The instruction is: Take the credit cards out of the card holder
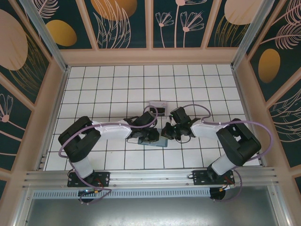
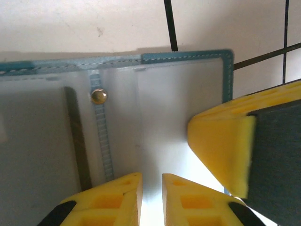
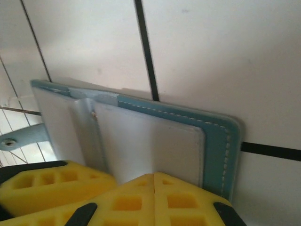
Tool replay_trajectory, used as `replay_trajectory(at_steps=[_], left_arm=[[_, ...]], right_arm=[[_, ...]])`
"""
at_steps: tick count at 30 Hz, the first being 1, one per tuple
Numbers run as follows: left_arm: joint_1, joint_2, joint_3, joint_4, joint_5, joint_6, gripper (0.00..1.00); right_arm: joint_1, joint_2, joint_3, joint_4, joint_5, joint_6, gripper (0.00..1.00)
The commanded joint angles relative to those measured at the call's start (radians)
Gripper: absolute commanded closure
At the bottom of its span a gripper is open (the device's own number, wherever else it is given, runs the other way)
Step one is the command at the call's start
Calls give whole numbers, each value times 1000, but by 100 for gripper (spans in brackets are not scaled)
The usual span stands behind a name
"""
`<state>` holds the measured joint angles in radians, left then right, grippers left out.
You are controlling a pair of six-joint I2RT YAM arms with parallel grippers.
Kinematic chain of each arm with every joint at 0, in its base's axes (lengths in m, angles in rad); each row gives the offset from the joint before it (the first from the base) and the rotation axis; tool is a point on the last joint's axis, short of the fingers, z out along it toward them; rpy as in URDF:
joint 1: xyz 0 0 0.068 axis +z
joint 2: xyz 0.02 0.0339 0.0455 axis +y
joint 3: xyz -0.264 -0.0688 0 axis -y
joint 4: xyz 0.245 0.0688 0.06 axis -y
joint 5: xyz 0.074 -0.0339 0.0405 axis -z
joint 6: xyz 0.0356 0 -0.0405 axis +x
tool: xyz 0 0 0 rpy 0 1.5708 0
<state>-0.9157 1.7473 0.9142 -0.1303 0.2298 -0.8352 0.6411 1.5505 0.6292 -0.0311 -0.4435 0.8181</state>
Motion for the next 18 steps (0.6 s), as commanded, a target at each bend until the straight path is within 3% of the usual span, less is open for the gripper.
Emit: replay_trajectory(at_steps=[1, 10, 18], left_arm=[[-3, -67, -5, -46, -44, -6, 79], [5, -106, 53, -283, -260, 53, 75], [11, -71, 101, -401, -388, 90, 76]], right_arm=[[-6, 32, -17, 8, 27, -7, 95], [-9, 49, -17, -27, 49, -35, 95], [-8, 49, -8, -42, 48, -40, 96]])
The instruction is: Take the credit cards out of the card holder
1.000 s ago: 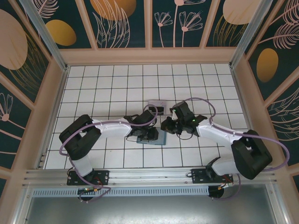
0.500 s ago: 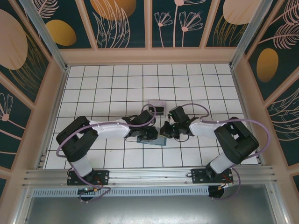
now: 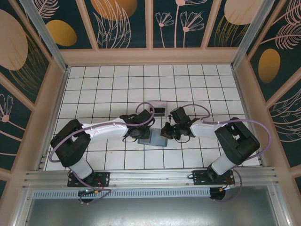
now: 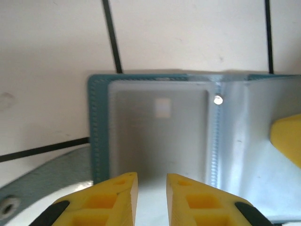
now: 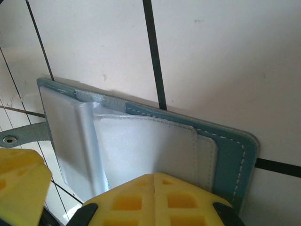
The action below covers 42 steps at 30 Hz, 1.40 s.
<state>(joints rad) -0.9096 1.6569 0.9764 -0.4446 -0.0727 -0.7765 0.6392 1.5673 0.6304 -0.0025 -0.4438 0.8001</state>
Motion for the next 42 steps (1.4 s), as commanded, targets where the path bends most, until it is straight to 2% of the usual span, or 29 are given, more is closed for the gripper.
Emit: replay_trajectory(at_steps=[1, 16, 23, 32, 42], left_arm=[[7, 22, 41, -93, -94, 35, 76], [6, 83, 39, -103, -97, 52, 79], [6, 110, 36, -87, -57, 64, 72], [5, 102, 41, -33, 18, 65, 55], [0, 134, 98, -53, 24, 80, 51]], right_arm=[[-6, 33, -9, -71, 48, -24, 96], [-1, 17, 0, -88, 45, -26, 97], [2, 11, 0, -88, 44, -24, 97], [10, 14, 1, -82, 39, -20, 97], [14, 21, 10, -79, 27, -24, 97]])
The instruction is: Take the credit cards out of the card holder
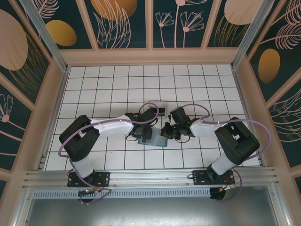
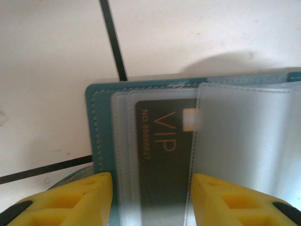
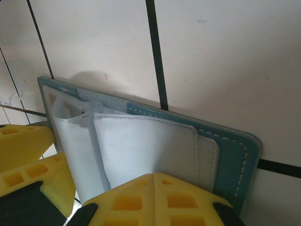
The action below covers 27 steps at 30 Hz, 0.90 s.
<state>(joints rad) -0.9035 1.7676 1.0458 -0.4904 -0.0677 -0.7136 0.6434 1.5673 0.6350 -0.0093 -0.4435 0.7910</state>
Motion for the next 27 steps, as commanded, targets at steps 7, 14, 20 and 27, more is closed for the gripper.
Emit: replay_trajectory(at_steps=[7, 14, 20, 27], left_arm=[[-19, 36, 76, -42, -7, 22, 50], [-26, 66, 115, -55, -12, 28, 50], [-30, 77, 131, -54, -6, 32, 50], [-30, 86, 131, -18, 26, 31, 52]], right_arm=[[13, 24, 11, -78, 19, -24, 98], [13, 22, 6, -83, 19, -29, 98], [13, 23, 0, -70, 16, -24, 98], [13, 25, -3, -73, 12, -29, 98]])
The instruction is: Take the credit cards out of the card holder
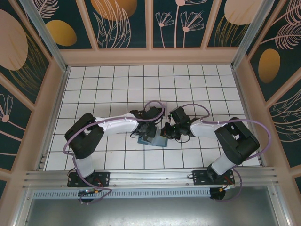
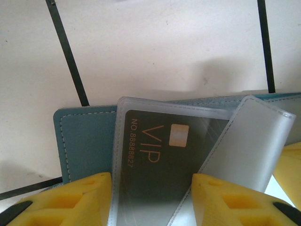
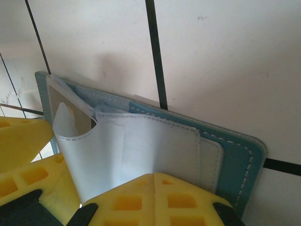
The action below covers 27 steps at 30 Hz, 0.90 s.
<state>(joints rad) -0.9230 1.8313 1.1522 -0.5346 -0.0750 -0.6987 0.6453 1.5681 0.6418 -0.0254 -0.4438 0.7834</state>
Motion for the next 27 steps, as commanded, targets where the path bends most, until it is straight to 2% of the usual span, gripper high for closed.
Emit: replay_trajectory(at_steps=[1, 17, 27], left_arm=[[-11, 25, 24, 31, 38, 16, 53], [-10, -31, -47, 169, 132, -16, 55], [-10, -56, -19, 97, 58, -6, 52]], right_arm=[[11, 24, -11, -56, 13, -19, 98], [21, 27, -18, -48, 17, -9, 98], [27, 34, -19, -46, 17, -6, 98]])
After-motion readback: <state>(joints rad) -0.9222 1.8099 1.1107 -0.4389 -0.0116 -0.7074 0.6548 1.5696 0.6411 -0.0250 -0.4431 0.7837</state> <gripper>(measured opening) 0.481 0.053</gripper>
